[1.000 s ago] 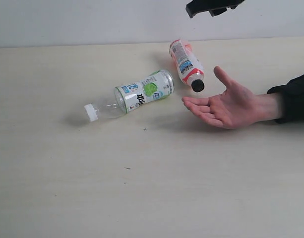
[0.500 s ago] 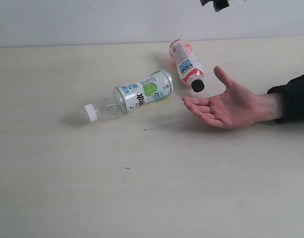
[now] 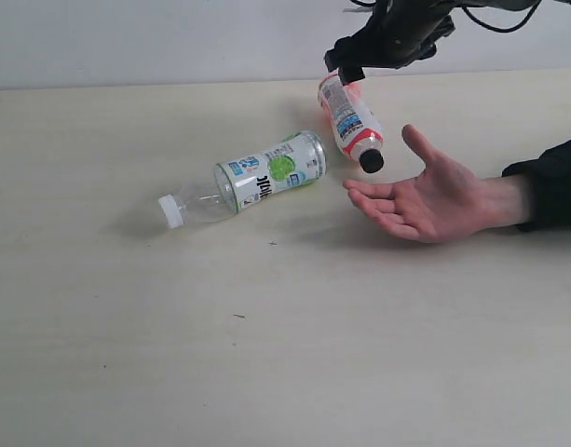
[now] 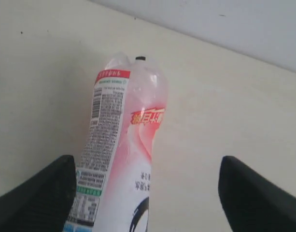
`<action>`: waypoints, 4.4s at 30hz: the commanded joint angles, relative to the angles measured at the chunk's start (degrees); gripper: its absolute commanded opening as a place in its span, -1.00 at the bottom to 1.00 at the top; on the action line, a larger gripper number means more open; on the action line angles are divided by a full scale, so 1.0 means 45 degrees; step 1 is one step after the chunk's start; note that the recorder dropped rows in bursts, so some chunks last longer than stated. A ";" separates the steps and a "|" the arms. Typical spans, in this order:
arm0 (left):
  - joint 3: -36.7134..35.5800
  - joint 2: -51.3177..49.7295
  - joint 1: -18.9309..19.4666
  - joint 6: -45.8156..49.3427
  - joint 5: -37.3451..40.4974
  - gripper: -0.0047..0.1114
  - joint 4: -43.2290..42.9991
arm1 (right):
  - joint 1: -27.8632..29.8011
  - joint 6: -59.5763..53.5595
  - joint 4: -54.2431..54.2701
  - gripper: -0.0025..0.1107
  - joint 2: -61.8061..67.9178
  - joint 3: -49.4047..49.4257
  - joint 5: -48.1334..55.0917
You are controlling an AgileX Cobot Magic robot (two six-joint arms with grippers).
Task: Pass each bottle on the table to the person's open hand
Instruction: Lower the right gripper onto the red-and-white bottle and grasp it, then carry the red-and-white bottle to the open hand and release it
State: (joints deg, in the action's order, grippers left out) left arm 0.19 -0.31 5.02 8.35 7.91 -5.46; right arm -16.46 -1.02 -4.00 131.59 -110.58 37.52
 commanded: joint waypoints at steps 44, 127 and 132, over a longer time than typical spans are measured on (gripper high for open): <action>-0.0042 0.0069 -0.0098 0.0004 -0.0076 -0.92 0.0000 | 0.0037 0.0043 0.0888 -0.21 0.2713 -0.2150 0.1330; -0.0042 0.0069 -0.0098 0.0004 -0.0076 -0.92 0.0000 | 0.0037 -0.1427 0.2759 0.63 -0.5276 1.0137 -0.2675; -0.0042 0.0069 -0.0098 0.0004 -0.0076 -0.92 0.0000 | 0.0037 -0.1427 0.2759 0.67 -0.5921 1.0137 -0.2705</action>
State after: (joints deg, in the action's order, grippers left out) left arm 0.19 -0.31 5.02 8.35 7.91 -5.46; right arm -16.46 -7.35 8.86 107.02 -65.28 25.67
